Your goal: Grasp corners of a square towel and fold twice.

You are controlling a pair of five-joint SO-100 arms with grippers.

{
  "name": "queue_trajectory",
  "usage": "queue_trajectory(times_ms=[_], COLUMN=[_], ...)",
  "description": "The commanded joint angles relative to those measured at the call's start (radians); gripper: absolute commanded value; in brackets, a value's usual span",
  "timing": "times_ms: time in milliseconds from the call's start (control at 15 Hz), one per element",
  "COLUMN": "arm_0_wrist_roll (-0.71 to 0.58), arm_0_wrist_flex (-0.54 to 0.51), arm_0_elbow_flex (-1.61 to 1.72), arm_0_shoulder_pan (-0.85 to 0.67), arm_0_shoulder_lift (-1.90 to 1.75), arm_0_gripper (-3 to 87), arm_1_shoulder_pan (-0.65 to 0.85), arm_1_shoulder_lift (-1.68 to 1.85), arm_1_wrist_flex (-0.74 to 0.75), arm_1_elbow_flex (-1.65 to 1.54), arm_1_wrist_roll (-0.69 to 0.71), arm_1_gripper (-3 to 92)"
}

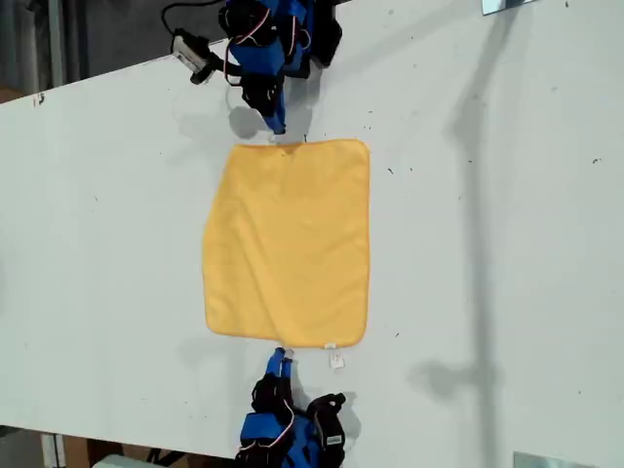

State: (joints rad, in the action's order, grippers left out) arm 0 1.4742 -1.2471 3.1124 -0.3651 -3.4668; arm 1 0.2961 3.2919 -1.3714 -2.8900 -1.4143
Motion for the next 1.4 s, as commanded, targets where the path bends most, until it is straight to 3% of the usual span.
queue_trajectory(times_ms=[0,67,200,333,600,1000,1333], arm_0_wrist_roll=[0.026,0.006,0.008,0.063,0.098,0.106,0.109], arm_0_wrist_flex=[0.051,0.061,-0.038,-0.029,0.221,0.241,0.239], arm_0_elbow_flex=[0.009,-0.005,-0.138,-0.272,-0.318,-0.310,-0.298], arm_0_shoulder_pan=[0.023,0.034,0.034,0.069,0.095,0.107,0.121], arm_0_shoulder_lift=[-0.005,0.005,0.198,0.499,0.956,0.948,0.930], arm_0_gripper=[17.0,14.7,15.2,15.1,15.3,15.1,14.8], arm_1_shoulder_pan=[-0.049,-0.057,-0.057,-0.161,-0.388,-0.548,-0.595], arm_1_shoulder_lift=[-0.003,-0.075,-0.554,-0.977,-1.453,-1.700,-1.856], arm_1_wrist_flex=[0.126,0.095,0.057,0.034,0.005,0.012,0.032], arm_1_elbow_flex=[0.052,0.123,0.341,0.523,0.675,0.973,1.002], arm_1_wrist_roll=[0.187,0.225,0.273,0.275,0.158,0.098,0.041], arm_1_gripper=[31.9,29.7,33.3,34.7,35.6,35.6,35.8])
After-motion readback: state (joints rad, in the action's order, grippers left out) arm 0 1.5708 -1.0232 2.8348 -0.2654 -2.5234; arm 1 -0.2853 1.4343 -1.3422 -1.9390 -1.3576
